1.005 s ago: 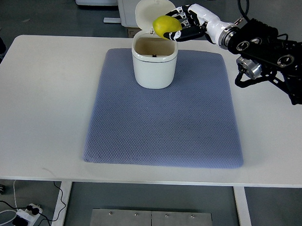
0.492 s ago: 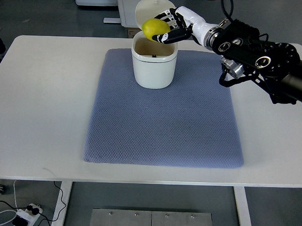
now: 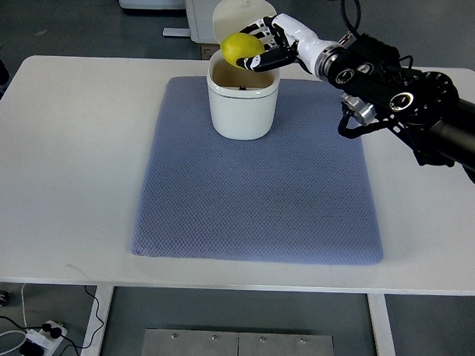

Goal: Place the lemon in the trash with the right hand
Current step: 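Open the right hand to drop the lemon into the bin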

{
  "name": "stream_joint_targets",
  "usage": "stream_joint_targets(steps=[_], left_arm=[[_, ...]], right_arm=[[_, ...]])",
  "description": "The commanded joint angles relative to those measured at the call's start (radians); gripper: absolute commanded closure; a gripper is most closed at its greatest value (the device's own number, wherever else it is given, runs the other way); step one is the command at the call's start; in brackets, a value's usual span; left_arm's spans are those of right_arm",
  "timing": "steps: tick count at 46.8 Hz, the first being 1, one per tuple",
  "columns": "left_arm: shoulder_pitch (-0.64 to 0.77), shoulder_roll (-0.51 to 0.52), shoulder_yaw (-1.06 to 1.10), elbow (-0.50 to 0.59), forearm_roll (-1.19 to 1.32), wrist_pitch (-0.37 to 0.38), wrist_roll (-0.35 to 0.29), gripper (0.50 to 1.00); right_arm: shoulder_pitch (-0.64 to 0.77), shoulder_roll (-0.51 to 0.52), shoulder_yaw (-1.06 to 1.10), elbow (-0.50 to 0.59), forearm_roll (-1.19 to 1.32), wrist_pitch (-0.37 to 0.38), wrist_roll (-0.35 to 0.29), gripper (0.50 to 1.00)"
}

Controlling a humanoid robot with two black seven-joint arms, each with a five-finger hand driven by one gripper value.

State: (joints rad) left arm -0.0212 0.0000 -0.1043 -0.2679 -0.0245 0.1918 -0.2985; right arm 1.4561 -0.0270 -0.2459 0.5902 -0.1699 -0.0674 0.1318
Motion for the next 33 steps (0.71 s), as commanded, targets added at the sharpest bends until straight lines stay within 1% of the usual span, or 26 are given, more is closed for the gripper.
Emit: stream_joint_targets(steps=[1, 10, 11, 20, 22, 24, 29, 30, 33], left_arm=[[0.000, 0.000, 0.000, -0.001, 0.000, 0.000, 0.001, 0.500], [0.000, 0.000, 0.000, -0.001, 0.000, 0.000, -0.001, 0.500], [0.000, 0.000, 0.000, -0.001, 0.000, 0.000, -0.001, 0.500], [0.000, 0.000, 0.000, -0.001, 0.000, 0.000, -0.001, 0.500], [0.001, 0.000, 0.000, -0.001, 0.000, 0.000, -0.001, 0.500], [0.001, 0.000, 0.000, -0.001, 0.000, 0.000, -0.001, 0.500], [0.001, 0.000, 0.000, -0.001, 0.000, 0.000, -0.001, 0.500], [0.000, 0.000, 0.000, 0.001, 0.000, 0.000, -0.001, 0.500], [0.001, 0.000, 0.000, 0.001, 0.000, 0.000, -0.001, 0.500]], right_arm=[[0.000, -0.001, 0.000, 0.000, 0.000, 0.000, 0.000, 1.000], [0.001, -0.001, 0.000, 0.000, -0.005, -0.003, 0.003, 1.000], [0.001, -0.001, 0.000, 0.000, -0.005, -0.003, 0.003, 0.990], [0.006, -0.002, 0.000, 0.005, -0.010, -0.003, 0.011, 0.873], [0.006, -0.004, 0.000, 0.005, -0.010, -0.003, 0.011, 0.840], [0.006, -0.005, 0.000, 0.006, -0.010, -0.003, 0.012, 0.802], [0.007, -0.007, 0.000, 0.010, -0.010, -0.003, 0.014, 0.678], [0.007, -0.007, 0.002, 0.011, -0.010, -0.003, 0.014, 0.664], [0.009, -0.008, 0.002, 0.013, -0.010, -0.003, 0.022, 0.599]])
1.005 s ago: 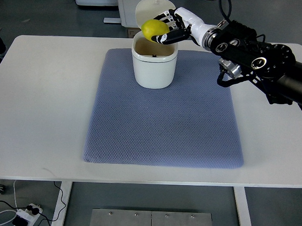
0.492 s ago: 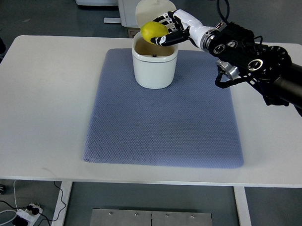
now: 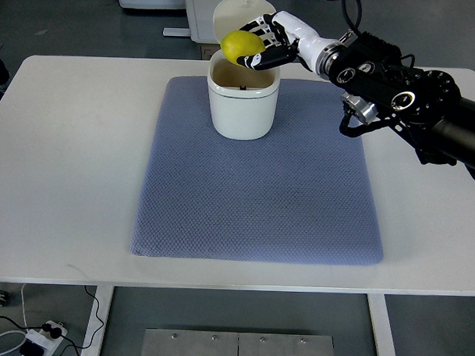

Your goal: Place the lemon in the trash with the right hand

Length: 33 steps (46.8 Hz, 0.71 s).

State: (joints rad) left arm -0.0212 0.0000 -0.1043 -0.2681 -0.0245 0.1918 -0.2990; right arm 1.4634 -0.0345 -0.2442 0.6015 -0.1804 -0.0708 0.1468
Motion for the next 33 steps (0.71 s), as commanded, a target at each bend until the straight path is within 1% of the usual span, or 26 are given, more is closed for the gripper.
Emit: stream_joint_targets(steps=[1, 2, 5, 9, 18, 21, 24, 33], left_arm=[[0.000, 0.000, 0.000, 0.001, 0.000, 0.000, 0.000, 0.500], [0.000, 0.000, 0.000, 0.001, 0.000, 0.000, 0.000, 0.500], [0.000, 0.000, 0.000, 0.000, 0.000, 0.000, 0.000, 0.500], [0.000, 0.000, 0.000, 0.000, 0.000, 0.000, 0.000, 0.500], [0.000, 0.000, 0.000, 0.000, 0.000, 0.000, 0.000, 0.500], [0.000, 0.000, 0.000, 0.001, 0.000, 0.000, 0.000, 0.500], [0.000, 0.000, 0.000, 0.001, 0.000, 0.000, 0.000, 0.500], [0.000, 0.000, 0.000, 0.000, 0.000, 0.000, 0.000, 0.500]], right_arm=[[0.003, -0.002, 0.000, 0.001, 0.001, 0.000, 0.010, 0.576], [0.003, -0.002, 0.000, 0.001, 0.001, 0.000, 0.014, 0.555], [0.005, -0.004, 0.000, 0.001, -0.001, 0.002, 0.022, 0.515], [0.006, -0.005, -0.001, 0.003, -0.001, 0.002, 0.027, 0.507], [0.008, -0.012, -0.001, 0.014, -0.002, 0.003, 0.028, 0.505], [0.008, -0.030, -0.001, 0.029, -0.002, 0.003, 0.028, 0.505], [0.011, -0.056, -0.001, 0.063, -0.002, 0.003, 0.028, 0.505], [0.038, -0.153, 0.000, 0.211, -0.002, 0.000, 0.039, 0.502]])
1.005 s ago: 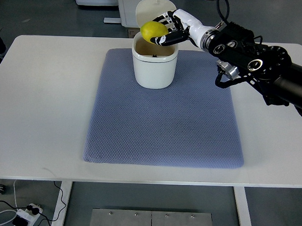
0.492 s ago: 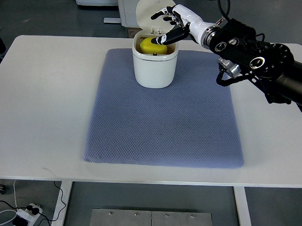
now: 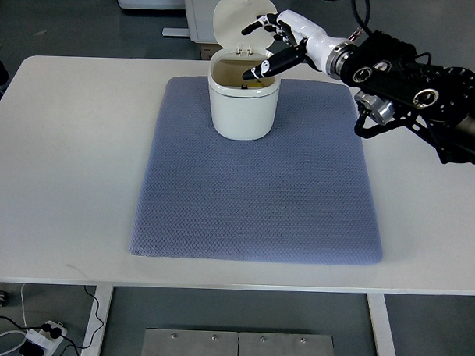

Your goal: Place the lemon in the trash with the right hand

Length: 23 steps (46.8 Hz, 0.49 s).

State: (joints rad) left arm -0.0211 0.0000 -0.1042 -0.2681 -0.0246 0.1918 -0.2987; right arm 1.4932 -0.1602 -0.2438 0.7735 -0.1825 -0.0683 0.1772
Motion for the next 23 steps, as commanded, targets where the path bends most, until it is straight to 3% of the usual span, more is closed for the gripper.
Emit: stream_joint_targets(steps=[1, 23], left_arm=[[0.001, 0.000, 0.000, 0.000, 0.000, 0.000, 0.000, 0.500], [0.000, 0.000, 0.000, 0.001, 0.000, 0.000, 0.000, 0.500]], right_arm=[[0.012, -0.036, 0.000, 0.052, 0.000, -0.002, 0.010, 0.502], [0.041, -0.317, 0.006, 0.351, 0.000, -0.001, 0.025, 0.500]])
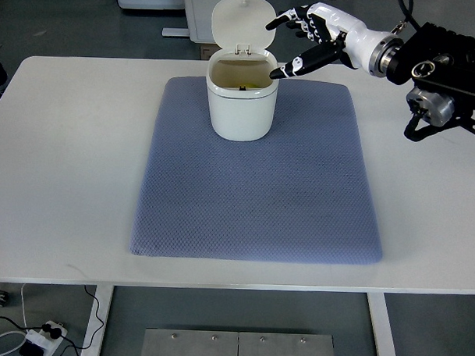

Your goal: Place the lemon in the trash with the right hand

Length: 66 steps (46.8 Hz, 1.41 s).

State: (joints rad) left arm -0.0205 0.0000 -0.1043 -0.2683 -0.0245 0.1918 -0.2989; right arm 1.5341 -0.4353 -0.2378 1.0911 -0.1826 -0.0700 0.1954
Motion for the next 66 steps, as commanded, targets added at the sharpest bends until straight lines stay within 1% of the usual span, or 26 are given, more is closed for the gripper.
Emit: stream_joint_targets(steps=[1, 8, 14, 17, 20, 23, 27, 35, 41, 46, 51, 60, 63, 66], left_arm=[[-0.001, 0.000, 0.000, 0.000, 0.000, 0.000, 0.000, 0.500], [-0.001, 0.000, 0.000, 0.001, 0.000, 0.000, 0.000, 0.500], [-0.001, 0.000, 0.000, 0.000, 0.000, 0.000, 0.000, 0.500], [-0.001, 0.000, 0.000, 0.001, 0.000, 0.000, 0.000, 0.500], [0.001, 0.000, 0.000, 0.000, 0.000, 0.000, 0.001, 0.500], [-0.001, 0.000, 0.000, 0.000, 0.000, 0.000, 0.000, 0.500], [-0.001, 0.000, 0.000, 0.001, 0.000, 0.000, 0.001, 0.500], [-0.001, 0.000, 0.000, 0.001, 0.000, 0.000, 0.000, 0.500], [-0.001, 0.000, 0.000, 0.000, 0.000, 0.000, 0.001, 0.500], [-0.001, 0.000, 0.000, 0.001, 0.000, 0.000, 0.000, 0.500], [-0.001, 0.000, 0.000, 0.001, 0.000, 0.000, 0.000, 0.500], [-0.001, 0.000, 0.000, 0.000, 0.000, 0.000, 0.001, 0.500], [-0.001, 0.000, 0.000, 0.001, 0.000, 0.000, 0.000, 0.500], [-0.001, 0.000, 0.000, 0.000, 0.000, 0.000, 0.000, 0.500]], right_arm=[[-0.002, -0.054, 0.000, 0.039, 0.000, 0.001, 0.009, 0.500], [-0.029, -0.131, 0.002, 0.041, 0.000, 0.003, 0.012, 0.500], [-0.075, -0.172, 0.012, 0.026, 0.002, -0.001, 0.024, 0.500], [-0.100, -0.207, 0.040, 0.021, 0.005, -0.002, 0.059, 0.500], [-0.150, -0.237, 0.086, 0.013, 0.006, -0.001, 0.110, 0.500], [-0.207, -0.257, 0.143, 0.006, 0.008, 0.001, 0.137, 0.500], [-0.273, -0.270, 0.216, -0.010, 0.011, 0.004, 0.141, 0.500], [-0.423, -0.264, 0.380, -0.022, 0.037, 0.006, 0.141, 0.500], [-0.511, -0.254, 0.471, -0.040, 0.092, 0.032, 0.133, 0.500], [-0.532, -0.220, 0.500, -0.114, 0.156, 0.059, 0.124, 0.500], [-0.534, -0.148, 0.512, -0.249, 0.233, 0.134, 0.105, 0.500], [-0.577, -0.017, 0.624, -0.490, 0.344, 0.246, 0.027, 0.500], [-0.582, 0.019, 0.670, -0.542, 0.342, 0.279, 0.021, 0.500], [-0.582, 0.046, 0.699, -0.571, 0.344, 0.295, 0.019, 0.500]])
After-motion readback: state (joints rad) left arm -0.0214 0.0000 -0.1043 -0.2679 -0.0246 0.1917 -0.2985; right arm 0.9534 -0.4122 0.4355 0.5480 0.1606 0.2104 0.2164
